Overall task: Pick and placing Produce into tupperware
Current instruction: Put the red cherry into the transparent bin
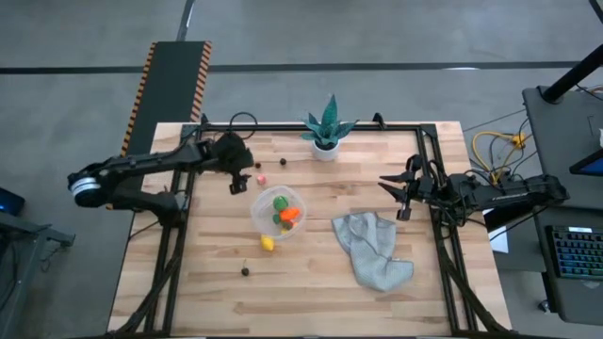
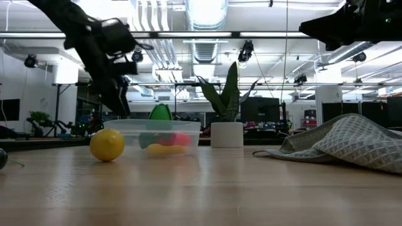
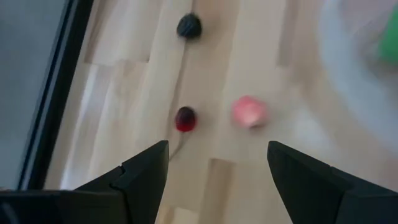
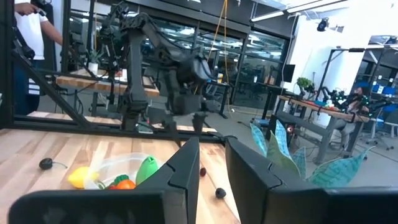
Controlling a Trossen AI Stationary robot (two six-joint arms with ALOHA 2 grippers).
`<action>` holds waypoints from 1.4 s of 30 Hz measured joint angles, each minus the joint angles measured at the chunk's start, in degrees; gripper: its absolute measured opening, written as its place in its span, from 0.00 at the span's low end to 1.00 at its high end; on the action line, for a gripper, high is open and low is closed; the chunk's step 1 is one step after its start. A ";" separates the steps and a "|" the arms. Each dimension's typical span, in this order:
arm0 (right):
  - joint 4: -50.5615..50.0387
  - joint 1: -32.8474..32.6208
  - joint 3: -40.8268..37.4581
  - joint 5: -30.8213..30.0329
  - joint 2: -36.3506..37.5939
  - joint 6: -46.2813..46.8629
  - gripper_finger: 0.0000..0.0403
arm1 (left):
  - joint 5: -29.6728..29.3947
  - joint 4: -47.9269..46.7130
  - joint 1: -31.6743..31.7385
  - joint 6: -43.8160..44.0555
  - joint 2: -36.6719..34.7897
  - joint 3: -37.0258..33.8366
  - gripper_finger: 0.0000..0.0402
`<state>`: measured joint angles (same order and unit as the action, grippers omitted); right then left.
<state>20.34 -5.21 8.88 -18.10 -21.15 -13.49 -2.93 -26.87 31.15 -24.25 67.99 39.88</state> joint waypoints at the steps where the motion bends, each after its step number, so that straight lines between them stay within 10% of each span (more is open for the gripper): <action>1: -0.11 0.00 0.00 0.01 -0.02 0.00 0.18 | 0.01 0.54 0.90 -1.70 1.18 0.12 0.64; 20: 0.07 0.00 0.00 -0.01 0.07 -3.55 0.17 | 1.17 2.44 3.64 0.94 22.10 9.77 0.64; 42: -0.01 0.00 0.00 -0.01 0.08 -3.72 0.18 | 1.22 2.39 6.68 -0.35 24.67 10.53 0.64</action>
<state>20.33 -5.21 8.88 -18.11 -21.07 -17.21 -1.71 -24.48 37.83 -24.60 92.66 50.40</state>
